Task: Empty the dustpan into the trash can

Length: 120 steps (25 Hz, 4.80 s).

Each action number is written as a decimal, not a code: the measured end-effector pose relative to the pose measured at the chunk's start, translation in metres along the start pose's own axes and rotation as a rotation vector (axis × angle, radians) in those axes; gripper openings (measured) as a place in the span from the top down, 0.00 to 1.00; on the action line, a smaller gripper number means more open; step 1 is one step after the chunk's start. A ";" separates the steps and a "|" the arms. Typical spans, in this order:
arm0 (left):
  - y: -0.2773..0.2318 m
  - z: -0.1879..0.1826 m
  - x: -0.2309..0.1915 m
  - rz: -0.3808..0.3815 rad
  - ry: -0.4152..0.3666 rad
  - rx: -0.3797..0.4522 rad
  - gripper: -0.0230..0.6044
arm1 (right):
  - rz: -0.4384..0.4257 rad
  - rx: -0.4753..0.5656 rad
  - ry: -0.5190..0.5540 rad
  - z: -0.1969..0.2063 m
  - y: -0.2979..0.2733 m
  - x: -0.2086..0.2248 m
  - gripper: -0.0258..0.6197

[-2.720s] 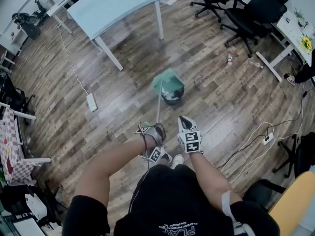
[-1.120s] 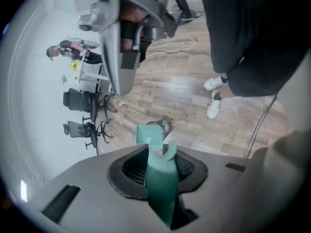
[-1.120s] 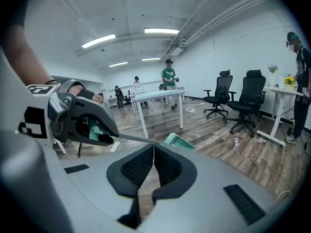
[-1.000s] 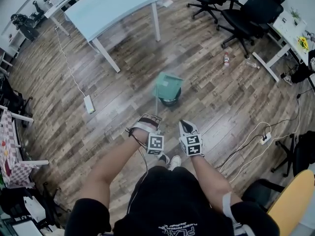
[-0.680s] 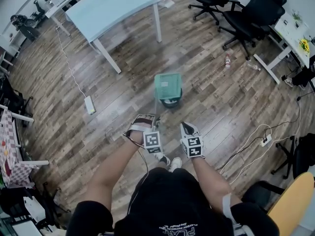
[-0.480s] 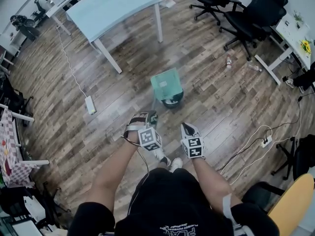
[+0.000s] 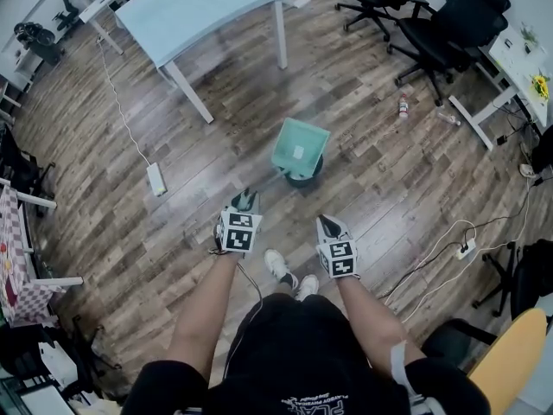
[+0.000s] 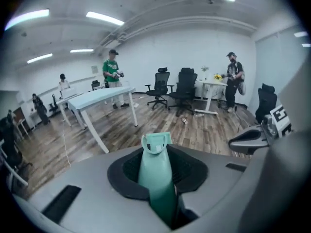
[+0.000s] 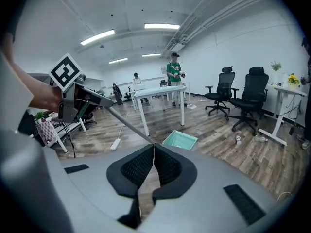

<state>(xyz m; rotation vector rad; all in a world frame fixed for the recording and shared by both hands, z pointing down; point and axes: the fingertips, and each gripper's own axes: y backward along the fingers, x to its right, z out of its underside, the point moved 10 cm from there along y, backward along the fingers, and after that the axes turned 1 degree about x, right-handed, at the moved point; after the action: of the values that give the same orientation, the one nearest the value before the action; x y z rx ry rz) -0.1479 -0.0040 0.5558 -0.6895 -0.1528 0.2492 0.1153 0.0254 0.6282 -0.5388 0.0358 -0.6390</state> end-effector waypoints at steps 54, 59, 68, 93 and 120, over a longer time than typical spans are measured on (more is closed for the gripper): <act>-0.128 0.129 -0.135 -0.189 0.386 -0.362 0.81 | -0.003 -0.096 0.035 -0.038 -0.136 -0.035 0.92; -0.140 0.137 -0.131 -0.187 0.405 -0.386 0.81 | -0.006 -0.119 0.028 -0.029 -0.133 -0.033 0.92; -0.152 0.120 -0.124 -0.137 0.402 -0.358 0.80 | -0.019 -0.135 0.032 -0.028 -0.138 -0.039 0.92; 0.004 -0.025 -0.040 -0.122 0.277 0.226 0.74 | -0.116 0.143 0.067 -0.093 -0.073 -0.028 0.92; 0.073 -0.078 0.092 0.124 0.231 0.495 0.93 | -0.042 0.498 0.199 -0.175 0.074 0.012 0.92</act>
<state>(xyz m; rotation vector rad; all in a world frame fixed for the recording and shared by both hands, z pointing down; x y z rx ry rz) -0.0556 0.0285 0.4546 -0.2311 0.1707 0.3094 0.1318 -0.0137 0.4430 0.0056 0.0502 -0.7111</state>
